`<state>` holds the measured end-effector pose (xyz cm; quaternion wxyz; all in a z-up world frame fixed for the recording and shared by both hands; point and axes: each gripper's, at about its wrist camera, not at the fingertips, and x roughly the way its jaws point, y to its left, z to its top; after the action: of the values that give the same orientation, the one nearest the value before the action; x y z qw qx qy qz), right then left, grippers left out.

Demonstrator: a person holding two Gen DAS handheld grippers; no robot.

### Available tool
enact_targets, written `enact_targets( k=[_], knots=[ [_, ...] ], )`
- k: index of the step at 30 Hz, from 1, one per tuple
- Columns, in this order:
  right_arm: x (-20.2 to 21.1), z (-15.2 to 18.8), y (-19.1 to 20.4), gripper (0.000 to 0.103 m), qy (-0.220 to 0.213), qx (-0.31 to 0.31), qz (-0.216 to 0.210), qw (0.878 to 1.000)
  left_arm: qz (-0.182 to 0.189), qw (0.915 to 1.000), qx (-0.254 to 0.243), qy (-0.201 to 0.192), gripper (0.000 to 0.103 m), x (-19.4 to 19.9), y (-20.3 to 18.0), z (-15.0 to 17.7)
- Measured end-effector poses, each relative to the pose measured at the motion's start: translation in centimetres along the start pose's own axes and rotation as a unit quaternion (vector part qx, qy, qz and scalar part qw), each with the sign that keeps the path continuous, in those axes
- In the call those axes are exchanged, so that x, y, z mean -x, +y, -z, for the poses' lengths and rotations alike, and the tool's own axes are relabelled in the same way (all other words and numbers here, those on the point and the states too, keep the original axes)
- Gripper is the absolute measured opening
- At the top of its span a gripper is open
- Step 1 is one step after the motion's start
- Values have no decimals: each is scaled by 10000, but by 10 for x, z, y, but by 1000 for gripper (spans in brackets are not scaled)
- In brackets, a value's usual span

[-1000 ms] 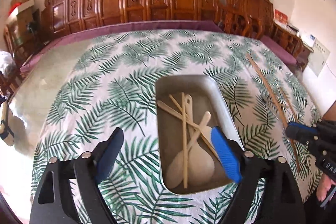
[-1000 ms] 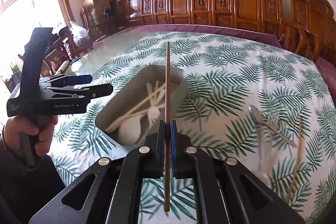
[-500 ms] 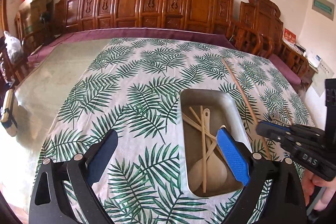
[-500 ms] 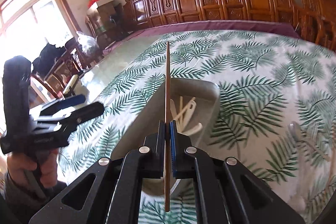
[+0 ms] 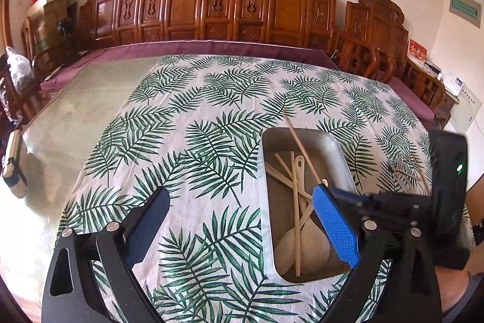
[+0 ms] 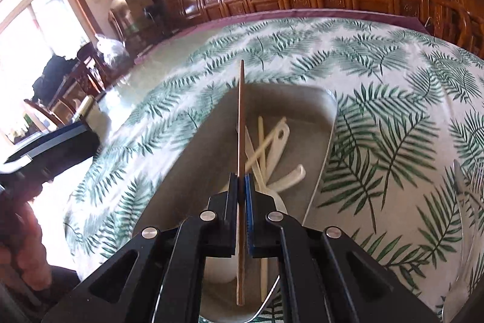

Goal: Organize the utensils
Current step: 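Lower the wooden chopstick into the grey tray and open the right tool, then move both tools from the tray toward the metal utensils on the cloth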

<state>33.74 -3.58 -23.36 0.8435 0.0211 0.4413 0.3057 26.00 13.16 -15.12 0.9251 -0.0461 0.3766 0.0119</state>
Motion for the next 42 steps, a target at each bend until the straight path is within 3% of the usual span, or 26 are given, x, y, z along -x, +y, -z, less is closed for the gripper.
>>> enact_targets(
  k=[10,17,29,42],
  knots=[
    [8,8,1,9,1,32,-170,9999,53,10000,-82,20,92,1,-5,0],
    [58,13,-12,9,-376,151,-32,9992,95,9998,-176,-30,92,8,-18,1],
    [160,55,-67,9,-678,160,929,9932,388,9971,-636,-151,92,37,-83,9],
    [236,66,-134,16,-831,-91,1717,9816,835,9898,-1152,6,92,50,-168,19]
  ],
)
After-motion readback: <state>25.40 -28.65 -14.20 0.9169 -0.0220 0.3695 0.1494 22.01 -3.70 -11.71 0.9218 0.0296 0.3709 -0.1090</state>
